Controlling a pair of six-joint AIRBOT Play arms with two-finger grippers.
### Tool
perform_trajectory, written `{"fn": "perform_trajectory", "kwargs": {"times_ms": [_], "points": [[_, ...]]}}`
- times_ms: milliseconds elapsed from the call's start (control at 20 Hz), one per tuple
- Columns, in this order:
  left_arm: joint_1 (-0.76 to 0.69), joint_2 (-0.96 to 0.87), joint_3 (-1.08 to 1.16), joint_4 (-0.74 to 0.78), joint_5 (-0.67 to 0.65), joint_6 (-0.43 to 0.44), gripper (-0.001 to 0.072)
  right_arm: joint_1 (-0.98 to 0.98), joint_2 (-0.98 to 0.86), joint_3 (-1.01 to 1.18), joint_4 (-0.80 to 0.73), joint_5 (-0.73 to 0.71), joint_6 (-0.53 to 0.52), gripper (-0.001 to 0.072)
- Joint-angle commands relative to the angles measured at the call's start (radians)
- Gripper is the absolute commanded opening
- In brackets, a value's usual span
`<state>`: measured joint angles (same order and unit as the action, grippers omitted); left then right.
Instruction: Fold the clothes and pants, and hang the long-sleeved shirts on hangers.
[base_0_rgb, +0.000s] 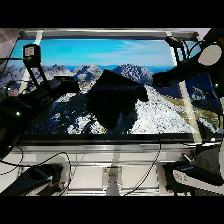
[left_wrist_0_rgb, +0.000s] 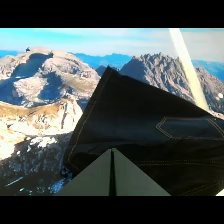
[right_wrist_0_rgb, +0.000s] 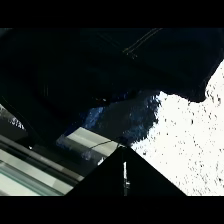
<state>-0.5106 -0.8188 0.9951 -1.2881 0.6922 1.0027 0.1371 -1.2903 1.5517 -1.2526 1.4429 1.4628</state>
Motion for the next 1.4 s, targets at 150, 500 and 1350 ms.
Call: {"fn": "perform_trajectory", "kwargs": {"times_ms": [150, 500, 1350], "points": [[0.001, 0.001, 0.000, 0.000, 0.000, 0.000, 0.0010, 0.000, 0.001, 0.000, 0.000, -0.009, 0.001, 0.0036], [0.002, -0.011, -0.003, 0.039, 0.016, 0.019, 0.0008, -0.003, -0.008, -0.006, -0.024, 0.002, 0.002, 0.0031], [0.438, -0.408, -0.007, -0.608, 0.053, 0.504, 0.0009, -0.336, -0.031, -0.340, 0.262, -0.162, -0.092, 0.0405]]}}
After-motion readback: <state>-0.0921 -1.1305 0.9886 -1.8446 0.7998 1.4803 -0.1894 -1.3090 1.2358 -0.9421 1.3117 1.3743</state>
